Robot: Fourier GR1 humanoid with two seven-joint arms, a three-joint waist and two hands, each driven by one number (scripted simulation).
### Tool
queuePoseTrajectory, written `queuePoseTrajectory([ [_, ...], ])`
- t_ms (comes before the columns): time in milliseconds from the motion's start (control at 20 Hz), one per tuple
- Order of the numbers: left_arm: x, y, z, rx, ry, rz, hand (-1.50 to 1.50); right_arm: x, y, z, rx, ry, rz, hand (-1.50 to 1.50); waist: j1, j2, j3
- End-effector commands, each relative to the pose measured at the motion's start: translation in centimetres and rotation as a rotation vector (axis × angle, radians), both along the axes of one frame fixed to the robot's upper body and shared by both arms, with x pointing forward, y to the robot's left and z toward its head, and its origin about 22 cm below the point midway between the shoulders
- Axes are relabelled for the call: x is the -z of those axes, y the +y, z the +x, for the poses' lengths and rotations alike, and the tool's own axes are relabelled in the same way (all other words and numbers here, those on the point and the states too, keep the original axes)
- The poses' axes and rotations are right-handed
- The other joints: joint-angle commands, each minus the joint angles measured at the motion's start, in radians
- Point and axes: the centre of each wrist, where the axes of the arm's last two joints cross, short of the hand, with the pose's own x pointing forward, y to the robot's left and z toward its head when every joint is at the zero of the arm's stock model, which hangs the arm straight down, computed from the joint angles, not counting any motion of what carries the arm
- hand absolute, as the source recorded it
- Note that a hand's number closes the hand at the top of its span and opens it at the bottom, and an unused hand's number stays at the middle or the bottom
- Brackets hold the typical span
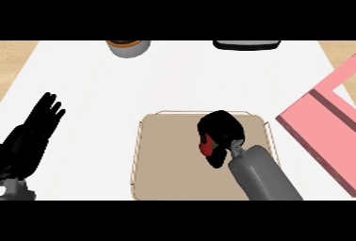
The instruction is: Pick the tomato from the tray and place it in the cardboard box
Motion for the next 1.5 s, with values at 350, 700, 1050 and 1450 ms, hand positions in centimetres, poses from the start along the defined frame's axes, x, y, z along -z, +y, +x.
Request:
queuePoseTrajectory([
  [350, -0.9, 0.5, 1.2, 0.008, 0.006, -0.017, 0.00, -0.9, -6.4, -6.5, 0.373, -0.119, -0.029, 1.50, -0.010, 0.007, 0.000],
  [700, -1.3, 0.3, -0.6, -0.009, -0.004, -0.007, 0.00, -7.1, -4.3, -8.4, 0.357, -0.310, 0.047, 1.50, 0.001, 0.006, 0.000],
  [1050, 0.4, 1.3, -1.3, -0.007, 0.017, -0.013, 0.00, -16.1, -5.7, -13.5, 0.419, -0.578, 0.189, 1.50, -0.006, 0.003, -0.001],
  [1450, -1.0, 0.3, 0.2, 0.004, -0.004, 0.008, 0.00, -21.4, -8.1, -15.2, 0.666, -0.745, 0.193, 1.50, -0.003, 0.006, 0.000],
])
